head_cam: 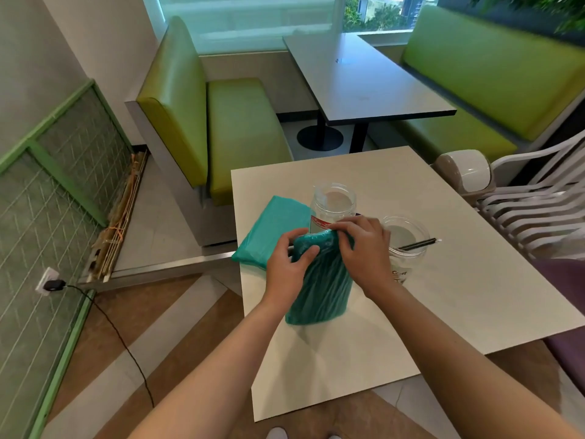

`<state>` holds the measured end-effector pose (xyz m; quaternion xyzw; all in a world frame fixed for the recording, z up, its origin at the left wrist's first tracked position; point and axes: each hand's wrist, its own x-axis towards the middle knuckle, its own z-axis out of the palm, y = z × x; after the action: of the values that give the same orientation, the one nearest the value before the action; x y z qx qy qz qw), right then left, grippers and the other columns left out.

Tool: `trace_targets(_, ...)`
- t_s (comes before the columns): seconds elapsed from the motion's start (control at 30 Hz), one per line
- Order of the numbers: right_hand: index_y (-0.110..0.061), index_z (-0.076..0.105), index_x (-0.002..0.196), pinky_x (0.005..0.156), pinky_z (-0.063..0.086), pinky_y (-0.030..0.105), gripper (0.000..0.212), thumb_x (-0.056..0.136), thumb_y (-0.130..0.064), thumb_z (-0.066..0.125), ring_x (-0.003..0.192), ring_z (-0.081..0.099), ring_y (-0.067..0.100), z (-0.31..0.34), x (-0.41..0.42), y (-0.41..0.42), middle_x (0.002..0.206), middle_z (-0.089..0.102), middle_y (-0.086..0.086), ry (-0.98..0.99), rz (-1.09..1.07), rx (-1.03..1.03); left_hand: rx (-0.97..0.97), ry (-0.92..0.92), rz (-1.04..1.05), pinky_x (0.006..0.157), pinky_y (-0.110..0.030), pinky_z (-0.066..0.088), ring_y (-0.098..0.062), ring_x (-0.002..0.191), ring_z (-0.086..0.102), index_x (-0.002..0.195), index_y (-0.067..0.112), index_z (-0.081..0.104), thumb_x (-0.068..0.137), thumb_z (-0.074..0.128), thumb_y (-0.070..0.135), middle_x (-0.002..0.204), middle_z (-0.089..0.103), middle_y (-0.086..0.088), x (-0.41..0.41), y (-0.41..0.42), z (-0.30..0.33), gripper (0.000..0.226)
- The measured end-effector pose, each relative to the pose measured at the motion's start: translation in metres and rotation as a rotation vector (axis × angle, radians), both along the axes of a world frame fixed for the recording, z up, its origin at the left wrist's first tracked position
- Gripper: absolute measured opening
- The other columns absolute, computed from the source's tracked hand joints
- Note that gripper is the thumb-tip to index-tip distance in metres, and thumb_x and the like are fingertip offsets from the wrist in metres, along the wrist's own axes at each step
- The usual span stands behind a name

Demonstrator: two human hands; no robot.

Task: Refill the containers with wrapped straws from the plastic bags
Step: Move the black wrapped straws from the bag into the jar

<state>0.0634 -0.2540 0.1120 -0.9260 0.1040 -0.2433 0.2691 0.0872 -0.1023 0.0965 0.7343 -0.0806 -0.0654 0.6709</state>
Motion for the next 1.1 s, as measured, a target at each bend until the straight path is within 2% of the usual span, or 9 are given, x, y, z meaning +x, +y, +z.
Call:
trace_targets(0.13,-0.027,0.073,0.103,0.098,0.024,0.033,0.021,0.092,-0.023,0.056,0.109,0.045,0.013,0.009,0.008,0.006,0.103,0.063,-0.010,0.043,0.089,0.024,-0.052,0.014,0.008,0.084,-0.018,0.052,-0.006,0.101,0.059,0.125,0.032,0.053,0.083,0.076,0.022,0.111,0.060,0.010,0.003,-0.002,-0.001,0.049)
trace_targets(0.23,-0.031,0.073,0.101,0.092,0.021,0.030,0.020,0.093,-0.037,0.055,0.106,0.041,0.010,0.015,0.013,0.008,0.098,0.056,-0.013,0.119,0.122,0.000,-0.060,0.040,0.016,0.088,-0.026,0.055,-0.010,0.104,0.060,0.123,0.037,0.050,0.079,0.080,0.026,0.116,0.058,0.008,0.004,-0.003,-0.003,0.054)
trace_targets(0.37,-0.034,0.073,0.099,0.084,0.015,0.030,0.022,0.094,-0.041,0.053,0.105,0.038,0.011,0.018,0.019,0.006,0.097,0.053,-0.013,0.199,0.133,0.040,-0.070,0.038,0.031,0.086,-0.027,0.055,-0.013,0.105,0.060,0.116,0.034,0.054,0.077,0.082,0.024,0.115,0.057,0.005,0.007,-0.003,-0.004,0.049)
trace_targets(0.47,-0.033,0.074,0.101,0.083,0.015,0.032,0.027,0.095,-0.045,0.050,0.105,0.038,0.013,0.021,0.024,0.005,0.097,0.053,-0.011,0.243,0.124,0.052,-0.031,-0.014,0.026,0.090,-0.027,0.055,-0.008,0.109,0.059,0.109,0.038,0.059,0.079,0.080,0.024,0.117,0.058,0.008,0.010,-0.004,-0.003,0.040)
trace_targets(0.67,-0.035,0.071,0.110,0.092,0.022,0.041,0.039,0.094,-0.057,0.043,0.116,0.035,0.019,0.029,0.034,0.003,0.105,0.053,-0.009,0.397,0.115,-0.028,0.033,-0.114,0.006,0.096,-0.013,0.045,0.007,0.109,0.054,0.122,0.037,0.061,0.082,0.077,0.015,0.114,0.059,0.015,0.014,-0.007,0.004,0.048)
trace_targets(0.77,-0.037,0.069,0.105,0.086,0.023,0.038,0.034,0.088,-0.060,0.051,0.112,0.037,0.017,0.030,0.036,0.006,0.098,0.053,-0.011,0.359,0.101,0.029,0.016,-0.099,0.002,0.094,-0.010,0.044,0.014,0.107,0.052,0.122,0.038,0.060,0.082,0.076,0.013,0.114,0.058,0.017,0.015,-0.006,0.006,0.050)
trace_targets(0.9,-0.032,0.065,0.089,0.079,0.021,0.034,0.037,0.077,-0.067,0.061,0.104,0.041,0.013,0.029,0.033,0.012,0.089,0.057,-0.015,0.253,0.056,0.080,0.001,-0.074,0.009,0.099,-0.017,0.045,0.018,0.106,0.051,0.121,0.039,0.060,0.082,0.076,0.012,0.114,0.059,0.020,0.015,-0.006,0.007,0.050)
trace_targets(1.0,-0.032,0.066,0.078,0.082,0.022,0.035,0.038,0.073,-0.070,0.063,0.103,0.040,0.012,0.028,0.034,0.015,0.089,0.056,-0.015,0.247,0.051,0.089,-0.006,-0.040,0.014,0.102,-0.025,0.046,0.014,0.108,0.052,0.121,0.042,0.060,0.082,0.077,0.014,0.116,0.062,0.019,0.015,-0.005,0.007,0.051)
trace_targets(1.1,-0.031,0.071,0.082,0.082,0.020,0.035,0.036,0.079,-0.065,0.061,0.107,0.042,0.015,0.027,0.038,0.016,0.093,0.059,-0.014,0.257,0.016,0.095,0.001,-0.024,0.019,0.103,-0.029,0.047,0.006,0.111,0.053,0.126,0.038,0.060,0.081,0.077,0.014,0.115,0.060,0.024,0.016,-0.006,0.007,0.054)
